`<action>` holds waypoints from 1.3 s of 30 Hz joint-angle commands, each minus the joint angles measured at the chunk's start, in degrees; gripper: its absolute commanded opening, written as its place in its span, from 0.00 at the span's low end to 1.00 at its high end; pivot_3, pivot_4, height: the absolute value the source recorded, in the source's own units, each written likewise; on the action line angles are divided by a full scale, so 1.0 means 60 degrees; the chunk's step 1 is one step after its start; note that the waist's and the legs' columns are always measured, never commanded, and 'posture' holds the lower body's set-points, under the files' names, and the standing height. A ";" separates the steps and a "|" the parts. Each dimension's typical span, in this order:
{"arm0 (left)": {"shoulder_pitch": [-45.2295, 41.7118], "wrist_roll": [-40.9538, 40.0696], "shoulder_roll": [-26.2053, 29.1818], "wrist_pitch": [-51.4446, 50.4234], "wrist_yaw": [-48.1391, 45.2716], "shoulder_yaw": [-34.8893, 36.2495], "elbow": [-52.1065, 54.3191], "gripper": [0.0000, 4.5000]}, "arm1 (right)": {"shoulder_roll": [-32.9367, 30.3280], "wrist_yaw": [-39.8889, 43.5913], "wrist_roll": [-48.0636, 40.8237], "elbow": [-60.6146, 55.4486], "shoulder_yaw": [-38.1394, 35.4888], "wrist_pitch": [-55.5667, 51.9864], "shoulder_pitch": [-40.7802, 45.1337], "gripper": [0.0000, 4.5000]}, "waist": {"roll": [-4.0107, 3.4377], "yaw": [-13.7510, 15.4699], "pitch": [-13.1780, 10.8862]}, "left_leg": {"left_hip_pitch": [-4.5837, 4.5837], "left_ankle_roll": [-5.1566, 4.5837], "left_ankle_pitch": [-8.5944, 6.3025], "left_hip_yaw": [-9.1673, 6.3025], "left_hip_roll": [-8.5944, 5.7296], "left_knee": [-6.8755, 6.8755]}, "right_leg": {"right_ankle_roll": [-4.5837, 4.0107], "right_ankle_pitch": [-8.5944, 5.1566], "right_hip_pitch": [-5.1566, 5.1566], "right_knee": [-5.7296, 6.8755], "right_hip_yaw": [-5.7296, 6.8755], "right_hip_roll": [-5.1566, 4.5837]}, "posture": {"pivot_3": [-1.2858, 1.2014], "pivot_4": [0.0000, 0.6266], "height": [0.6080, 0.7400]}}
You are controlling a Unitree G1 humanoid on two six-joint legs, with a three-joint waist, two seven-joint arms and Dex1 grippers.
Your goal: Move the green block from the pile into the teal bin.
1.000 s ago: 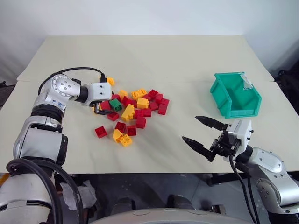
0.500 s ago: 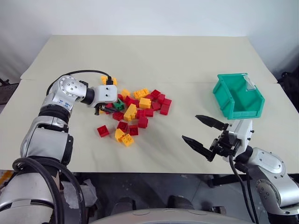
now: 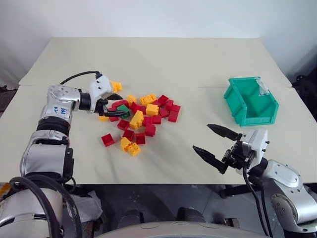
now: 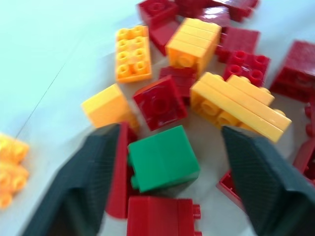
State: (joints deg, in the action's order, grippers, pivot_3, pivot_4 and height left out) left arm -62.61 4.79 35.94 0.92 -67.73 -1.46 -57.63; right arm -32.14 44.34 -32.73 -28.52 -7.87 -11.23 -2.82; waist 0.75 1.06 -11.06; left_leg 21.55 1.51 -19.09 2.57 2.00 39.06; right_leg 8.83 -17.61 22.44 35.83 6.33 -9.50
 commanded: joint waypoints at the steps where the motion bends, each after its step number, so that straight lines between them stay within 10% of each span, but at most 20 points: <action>1: 0.1246 -0.0624 0.0140 -0.3153 0.0319 0.0271 0.3477 0.99 | 0.0111 -0.0038 -0.0101 -0.0355 -0.0020 0.0112 0.0026 1.00 | 0.0000 -0.0030 0.0000 | 0.0000 0.0000 0.0000 -0.0001 0.0001 0.0001 | 0.0000 0.0000 0.0001 0.0002 -0.0001 0.0000 | 0.52 0.24 1.00; 8: 0.3532 -0.0794 -0.0727 -0.8003 0.3286 0.0882 0.8685 0.99 | 0.0328 -0.0020 -0.0028 -0.0316 0.0188 0.0177 0.0026 1.00 | 0.0001 -0.0052 0.0000 | -0.0004 0.0001 0.0000 -0.0005 0.0004 0.0013 | 0.0000 0.0000 -0.0004 0.0011 -0.0017 0.0000 | 0.52 0.24 1.00; 23: 0.3208 -0.0987 -0.1357 -1.2674 0.6680 0.1028 1.0195 0.99 | 0.0628 -0.0025 0.0105 -0.0237 0.0256 0.0333 0.0059 1.00 | 0.0008 -0.0026 0.0007 | -0.0033 0.0001 0.0000 0.0020 0.0003 0.0005 | -0.0002 0.0000 -0.0005 0.0018 -0.0048 0.0000 | 0.52 0.24 1.00; 39: 0.2205 -0.1366 -0.2759 -1.0801 0.7773 0.1121 0.7222 0.99 | 0.0904 -0.0044 0.0332 0.0031 0.0525 0.0488 0.0354 1.00 | 0.0018 0.0092 0.0023 | -0.0045 0.0001 -0.0001 0.0023 -0.0006 0.0015 | -0.0003 0.0000 -0.0030 0.0001 -0.0059 0.0000 | 0.52 0.24 1.00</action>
State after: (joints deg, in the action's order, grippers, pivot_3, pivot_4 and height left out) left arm -49.86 -2.70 19.87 -63.87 -20.84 6.26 -11.50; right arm -27.23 44.20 -30.61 -27.51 -4.70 -9.78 -0.73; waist 0.86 1.62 -10.92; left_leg 21.28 1.52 -19.09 2.71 1.96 39.13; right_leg 8.81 -17.61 22.27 35.83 5.98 -9.50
